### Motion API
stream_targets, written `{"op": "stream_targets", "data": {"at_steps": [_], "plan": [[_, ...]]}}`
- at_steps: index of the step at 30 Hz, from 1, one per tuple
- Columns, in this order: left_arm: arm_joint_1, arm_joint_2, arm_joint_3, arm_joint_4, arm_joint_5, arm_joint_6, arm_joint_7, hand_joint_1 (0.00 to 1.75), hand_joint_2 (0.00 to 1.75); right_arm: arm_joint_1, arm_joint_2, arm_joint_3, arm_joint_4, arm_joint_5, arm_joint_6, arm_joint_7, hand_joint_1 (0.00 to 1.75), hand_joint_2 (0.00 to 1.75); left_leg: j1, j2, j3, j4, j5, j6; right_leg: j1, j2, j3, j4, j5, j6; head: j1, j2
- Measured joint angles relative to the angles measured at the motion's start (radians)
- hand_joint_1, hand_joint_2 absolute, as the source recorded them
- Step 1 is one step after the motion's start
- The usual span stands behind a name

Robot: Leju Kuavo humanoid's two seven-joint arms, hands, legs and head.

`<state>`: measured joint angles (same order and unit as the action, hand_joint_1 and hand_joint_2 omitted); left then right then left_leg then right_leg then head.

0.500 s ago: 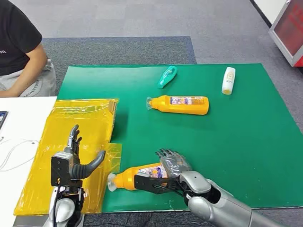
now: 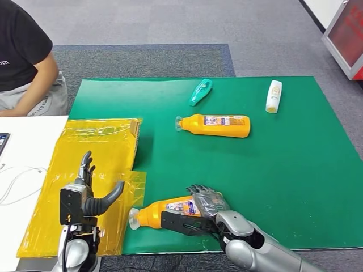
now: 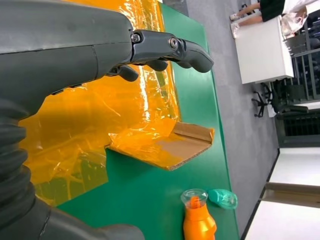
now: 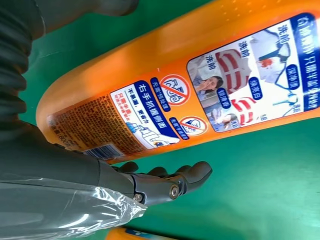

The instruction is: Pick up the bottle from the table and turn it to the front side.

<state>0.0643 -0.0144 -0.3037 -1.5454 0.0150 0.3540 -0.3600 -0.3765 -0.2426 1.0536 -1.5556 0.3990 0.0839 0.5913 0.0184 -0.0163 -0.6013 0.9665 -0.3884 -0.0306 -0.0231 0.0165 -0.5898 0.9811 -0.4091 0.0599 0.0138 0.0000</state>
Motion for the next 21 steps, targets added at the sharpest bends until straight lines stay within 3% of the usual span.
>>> {"op": "stream_targets", "data": {"at_steps": [9,21], "plan": [[0.004,0.004,0.004,0.000,0.000,0.004,0.000,0.00,1.75,0.006,-0.015,-0.017,0.000,0.001,0.027,0.000,0.00,1.75,0.000,0.000,0.000,0.000,0.000,0.000,0.000,0.000,0.000,0.000,0.000,0.000,0.000,0.000],[0.024,0.005,0.017,-0.003,-0.003,0.025,0.000,0.00,1.75,0.061,-0.033,-0.060,0.000,0.017,-0.025,-0.003,0.00,1.75,0.000,0.000,0.001,0.000,0.000,0.000,0.000,0.000,0.001,0.000,0.000,0.000,0.000,0.000]]}}
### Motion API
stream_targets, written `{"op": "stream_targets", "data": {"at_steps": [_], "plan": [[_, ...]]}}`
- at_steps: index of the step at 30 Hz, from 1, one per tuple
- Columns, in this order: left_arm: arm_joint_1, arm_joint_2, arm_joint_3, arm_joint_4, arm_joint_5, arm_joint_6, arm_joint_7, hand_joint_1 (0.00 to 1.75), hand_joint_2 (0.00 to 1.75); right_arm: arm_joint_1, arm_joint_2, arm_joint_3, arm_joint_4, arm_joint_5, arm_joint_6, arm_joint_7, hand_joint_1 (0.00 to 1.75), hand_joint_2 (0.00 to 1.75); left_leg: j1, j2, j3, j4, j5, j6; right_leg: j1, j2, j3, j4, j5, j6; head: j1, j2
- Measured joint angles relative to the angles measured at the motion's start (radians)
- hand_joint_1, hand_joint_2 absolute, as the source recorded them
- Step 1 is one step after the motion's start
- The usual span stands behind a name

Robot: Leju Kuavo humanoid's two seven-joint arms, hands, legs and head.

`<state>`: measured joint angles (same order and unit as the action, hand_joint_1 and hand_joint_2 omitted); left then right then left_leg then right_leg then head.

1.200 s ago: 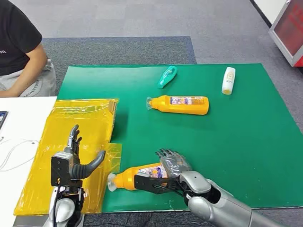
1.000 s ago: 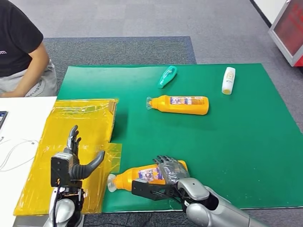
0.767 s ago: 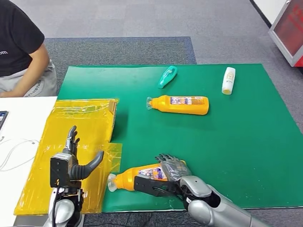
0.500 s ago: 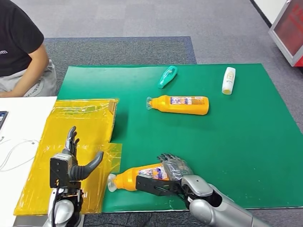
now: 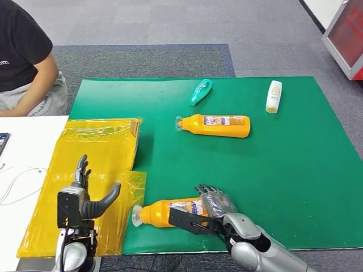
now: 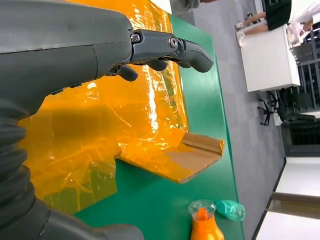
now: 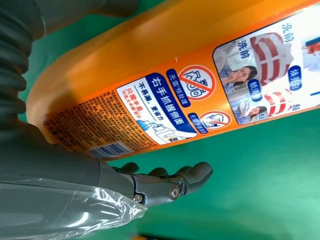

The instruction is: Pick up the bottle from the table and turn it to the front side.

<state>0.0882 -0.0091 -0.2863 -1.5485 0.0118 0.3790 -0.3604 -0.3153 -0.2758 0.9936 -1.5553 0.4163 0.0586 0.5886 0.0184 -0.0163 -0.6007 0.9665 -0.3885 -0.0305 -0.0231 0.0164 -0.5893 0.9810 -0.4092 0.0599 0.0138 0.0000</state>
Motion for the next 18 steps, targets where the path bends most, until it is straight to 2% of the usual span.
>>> {"op": "stream_targets", "data": {"at_steps": [4,11,15,18], "plan": [[0.005,0.002,0.007,-0.002,0.000,0.013,-0.001,0.00,1.75,0.023,0.000,-0.017,0.000,0.025,-0.032,-0.002,0.00,1.75,0.000,0.000,0.000,0.000,0.000,0.000,0.000,0.000,0.000,0.000,0.000,0.000,0.000,0.000],[0.021,0.006,0.014,-0.008,-0.001,0.023,-0.002,0.00,1.75,0.059,0.000,-0.053,0.002,0.040,-0.057,-0.066,0.01,1.75,0.000,0.000,0.001,0.000,0.000,0.000,0.000,0.000,0.001,0.000,0.000,0.000,0.000,0.000],[0.026,0.006,0.015,-0.011,-0.002,0.029,-0.002,0.00,1.75,0.072,0.000,-0.066,0.003,0.047,-0.063,-0.094,1.65,1.75,0.000,0.000,0.001,0.000,0.000,0.000,0.000,0.000,0.001,0.000,0.000,0.000,0.000,0.000],[0.037,0.006,0.018,-0.018,-0.002,0.041,-0.002,0.00,1.75,0.096,0.000,-0.076,0.004,0.081,-0.090,-0.130,1.75,1.75,0.000,0.000,0.002,0.000,0.000,0.000,0.000,0.000,0.002,0.000,0.000,0.000,0.000,0.000]]}}
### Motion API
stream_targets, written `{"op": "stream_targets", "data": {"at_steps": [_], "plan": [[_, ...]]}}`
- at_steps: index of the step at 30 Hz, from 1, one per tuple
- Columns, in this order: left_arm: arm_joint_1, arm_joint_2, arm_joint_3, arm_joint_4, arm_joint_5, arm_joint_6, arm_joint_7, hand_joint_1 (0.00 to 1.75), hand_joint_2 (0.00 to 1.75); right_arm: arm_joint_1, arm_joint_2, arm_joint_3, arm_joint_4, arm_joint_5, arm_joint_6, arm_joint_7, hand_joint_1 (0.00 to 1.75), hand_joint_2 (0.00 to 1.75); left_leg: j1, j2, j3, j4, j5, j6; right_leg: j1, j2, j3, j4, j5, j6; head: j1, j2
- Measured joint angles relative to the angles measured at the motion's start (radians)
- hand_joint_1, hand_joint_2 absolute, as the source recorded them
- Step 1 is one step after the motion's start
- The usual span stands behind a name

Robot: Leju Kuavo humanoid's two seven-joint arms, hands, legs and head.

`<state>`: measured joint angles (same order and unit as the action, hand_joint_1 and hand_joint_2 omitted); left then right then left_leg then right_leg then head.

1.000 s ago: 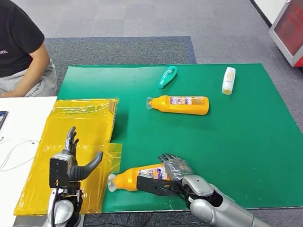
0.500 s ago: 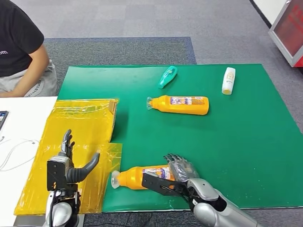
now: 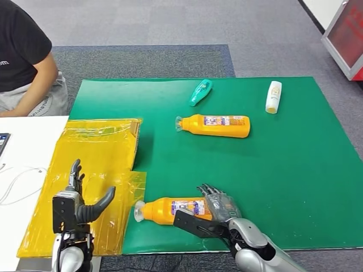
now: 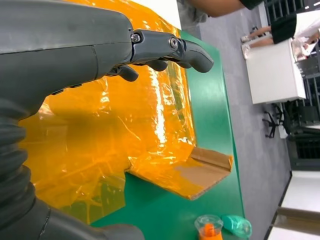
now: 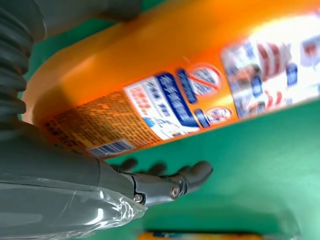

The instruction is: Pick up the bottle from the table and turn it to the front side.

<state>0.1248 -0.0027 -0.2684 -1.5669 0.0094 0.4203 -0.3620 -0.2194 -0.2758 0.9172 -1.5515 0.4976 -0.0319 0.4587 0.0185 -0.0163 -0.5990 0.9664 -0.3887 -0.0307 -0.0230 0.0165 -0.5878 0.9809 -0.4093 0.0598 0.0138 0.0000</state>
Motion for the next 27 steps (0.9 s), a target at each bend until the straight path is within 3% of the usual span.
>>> {"op": "stream_targets", "data": {"at_steps": [5,10,14,20,27], "plan": [[0.023,0.001,0.014,-0.021,-0.008,0.028,0.000,0.00,1.75,0.046,0.004,-0.006,0.002,0.066,-0.060,-0.023,1.75,1.75,0.000,0.000,0.001,0.000,-0.001,-0.001,0.000,0.000,0.000,0.000,0.000,0.000,0.000,0.000],[0.041,0.004,0.031,-0.042,-0.028,0.047,0.001,0.00,1.75,0.078,0.030,-0.033,0.003,0.037,-0.087,-0.047,1.75,1.75,0.000,0.000,0.002,0.000,-0.001,-0.001,0.000,0.000,0.001,0.000,-0.001,-0.001,0.000,0.000],[0.049,0.007,0.042,-0.049,-0.032,0.056,0.002,0.00,1.75,0.096,0.052,-0.060,0.004,0.023,-0.092,-0.050,1.50,1.75,0.000,0.000,0.002,0.000,-0.001,-0.001,0.000,0.000,0.001,0.000,-0.001,-0.001,0.000,0.000],[0.051,0.008,0.050,-0.053,-0.033,0.058,0.001,0.00,1.75,0.116,0.073,-0.099,0.005,-0.005,-0.090,-0.050,1.75,1.75,0.000,0.000,0.003,0.000,-0.001,-0.001,0.000,0.000,0.001,0.000,-0.001,-0.001,0.000,0.000],[0.048,0.008,0.057,-0.053,-0.028,0.058,-0.004,0.00,1.75,0.132,0.089,-0.131,0.003,-0.017,-0.085,-0.050,1.75,1.75,0.000,0.000,0.003,0.000,-0.001,-0.001,0.000,0.000,0.002,0.000,-0.001,-0.001,0.000,0.000]]}}
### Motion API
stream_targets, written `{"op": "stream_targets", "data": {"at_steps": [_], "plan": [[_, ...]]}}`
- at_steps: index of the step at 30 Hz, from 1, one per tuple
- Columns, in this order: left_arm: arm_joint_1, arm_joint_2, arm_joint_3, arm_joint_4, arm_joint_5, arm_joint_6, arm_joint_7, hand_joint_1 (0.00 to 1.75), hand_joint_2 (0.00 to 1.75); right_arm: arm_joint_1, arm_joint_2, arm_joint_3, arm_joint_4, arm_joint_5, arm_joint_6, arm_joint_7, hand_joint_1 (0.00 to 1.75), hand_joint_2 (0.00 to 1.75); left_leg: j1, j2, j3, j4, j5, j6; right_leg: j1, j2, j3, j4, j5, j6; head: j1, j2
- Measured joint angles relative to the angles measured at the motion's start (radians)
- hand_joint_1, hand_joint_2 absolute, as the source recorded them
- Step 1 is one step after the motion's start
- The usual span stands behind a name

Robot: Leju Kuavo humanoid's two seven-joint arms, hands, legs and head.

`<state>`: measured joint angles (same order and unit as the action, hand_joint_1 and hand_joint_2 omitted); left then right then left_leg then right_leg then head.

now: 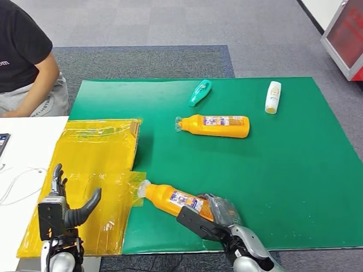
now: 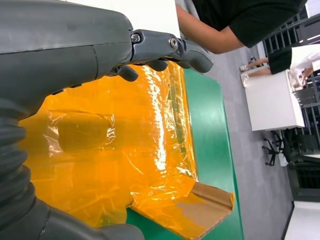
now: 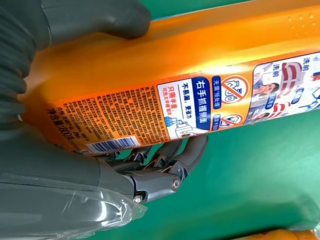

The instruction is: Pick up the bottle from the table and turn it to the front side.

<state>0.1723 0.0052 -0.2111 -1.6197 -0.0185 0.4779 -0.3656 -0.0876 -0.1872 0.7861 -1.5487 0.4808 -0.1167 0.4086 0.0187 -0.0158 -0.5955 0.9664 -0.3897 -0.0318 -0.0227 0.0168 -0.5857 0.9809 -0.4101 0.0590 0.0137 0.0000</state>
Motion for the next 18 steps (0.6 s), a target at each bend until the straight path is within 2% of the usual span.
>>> {"op": "stream_targets", "data": {"at_steps": [4,7,10,12,15,18], "plan": [[-0.002,0.000,0.002,0.000,0.004,0.000,-0.005,0.00,1.75,0.004,0.005,-0.007,-0.001,-0.012,0.000,0.000,1.75,1.75,0.000,0.000,0.001,0.000,0.000,0.000,0.000,0.000,0.000,0.000,0.000,0.000,0.000,0.000],[-0.005,-0.001,0.005,-0.002,0.049,-0.003,-0.022,0.00,1.75,0.008,0.023,-0.036,-0.012,-0.153,0.006,0.002,1.75,1.75,0.000,0.000,0.001,0.000,0.000,0.000,0.000,0.000,0.001,0.000,0.000,0.000,0.000,0.000],[-0.014,-0.010,0.007,-0.019,0.246,-0.060,-0.046,0.00,1.75,0.011,0.061,-0.088,-0.029,-0.359,0.017,0.046,1.75,1.75,0.000,0.001,0.002,0.000,0.000,-0.001,0.000,0.001,0.001,0.000,0.000,0.000,0.000,0.000],[-0.020,-0.025,0.008,-0.045,0.433,-0.119,-0.046,0.00,1.75,0.006,0.089,-0.113,-0.037,-0.448,0.021,0.120,1.75,1.75,0.000,0.001,0.001,0.000,0.000,-0.001,0.000,0.001,0.001,0.000,0.000,0.000,0.000,0.000],[-0.035,-0.050,0.005,-0.102,0.599,-0.150,-0.030,0.00,1.75,-0.006,0.119,-0.131,-0.041,-0.520,0.033,0.185,1.75,1.75,0.000,0.001,0.000,0.000,0.001,0.000,0.000,0.001,0.000,0.000,0.001,0.000,0.000,0.000],[-0.049,-0.058,-0.007,-0.139,0.632,-0.150,-0.022,0.00,1.75,-0.015,0.136,-0.132,-0.042,-0.547,0.032,0.183,1.75,1.75,0.000,0.000,-0.001,0.000,0.001,0.000,0.000,0.000,0.000,0.000,0.001,0.000,0.000,0.000]]}}
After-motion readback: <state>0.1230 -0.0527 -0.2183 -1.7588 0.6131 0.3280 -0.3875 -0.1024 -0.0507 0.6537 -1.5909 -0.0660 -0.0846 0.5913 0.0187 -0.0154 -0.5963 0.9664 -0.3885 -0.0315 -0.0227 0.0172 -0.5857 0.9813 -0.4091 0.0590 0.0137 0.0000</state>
